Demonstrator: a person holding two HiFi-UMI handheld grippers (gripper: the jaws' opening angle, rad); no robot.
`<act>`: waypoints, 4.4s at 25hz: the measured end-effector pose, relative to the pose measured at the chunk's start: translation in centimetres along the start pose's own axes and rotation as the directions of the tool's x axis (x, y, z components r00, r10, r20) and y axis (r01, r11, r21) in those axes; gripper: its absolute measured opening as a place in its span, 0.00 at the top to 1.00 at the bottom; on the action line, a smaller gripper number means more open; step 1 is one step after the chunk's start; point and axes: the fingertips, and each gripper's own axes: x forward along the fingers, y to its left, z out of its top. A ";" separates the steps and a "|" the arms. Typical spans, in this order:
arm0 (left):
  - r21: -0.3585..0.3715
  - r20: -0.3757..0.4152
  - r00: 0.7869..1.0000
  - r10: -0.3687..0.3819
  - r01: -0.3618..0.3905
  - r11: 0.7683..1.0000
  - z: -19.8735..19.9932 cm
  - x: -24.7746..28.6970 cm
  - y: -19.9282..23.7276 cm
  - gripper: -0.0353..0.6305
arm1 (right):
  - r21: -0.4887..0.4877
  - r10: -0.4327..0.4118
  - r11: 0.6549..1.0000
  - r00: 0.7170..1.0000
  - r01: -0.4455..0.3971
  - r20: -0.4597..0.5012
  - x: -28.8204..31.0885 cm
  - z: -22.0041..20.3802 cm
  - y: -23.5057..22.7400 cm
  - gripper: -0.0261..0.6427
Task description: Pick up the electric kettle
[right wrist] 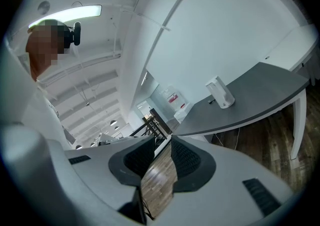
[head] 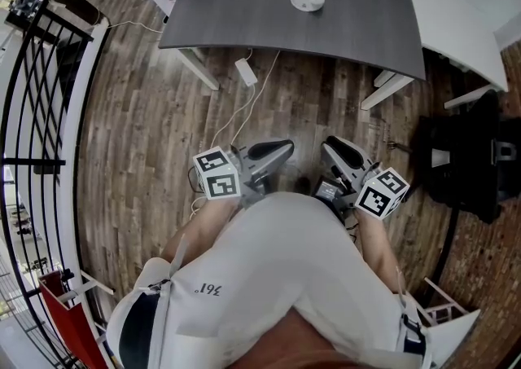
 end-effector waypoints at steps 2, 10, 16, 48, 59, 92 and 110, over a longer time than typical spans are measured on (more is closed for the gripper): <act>0.004 0.006 1.000 0.005 -0.005 1.000 0.0 0.5 0.0 0.94 | -0.001 0.008 1.000 1.000 -0.008 -0.005 -0.2 0.3 -0.3 0.84; 0.031 0.048 0.998 0.049 -0.051 0.998 0.5 2.2 0.6 0.94 | -0.004 0.017 1.000 1.000 -0.017 -0.026 -1.5 1.0 -2.2 0.84; 0.058 0.105 0.992 0.076 -0.082 0.995 1.0 4.0 0.7 0.94 | -0.012 0.003 1.000 1.000 -0.004 -0.029 -2.9 1.9 -4.2 0.84; 0.097 0.036 0.999 0.039 -0.042 0.994 13.1 3.0 13.6 0.82 | -0.025 -0.064 0.998 0.998 0.064 -0.022 13.2 7.5 -9.5 0.81; 0.090 0.008 1.000 0.009 -0.010 0.996 17.4 -0.9 17.9 0.82 | -0.019 -0.096 0.995 0.995 0.096 -0.003 20.6 8.5 -9.0 0.81; 0.058 -0.015 1.000 -0.001 0.002 0.998 20.0 -0.1 23.5 0.82 | -0.035 -0.258 0.965 0.966 0.259 0.033 22.9 11.6 -15.0 0.81; 0.081 0.005 0.999 0.045 -0.046 0.996 22.0 5.6 25.9 0.82 | -0.088 -0.240 0.967 0.971 0.241 0.017 23.2 16.6 -21.7 0.81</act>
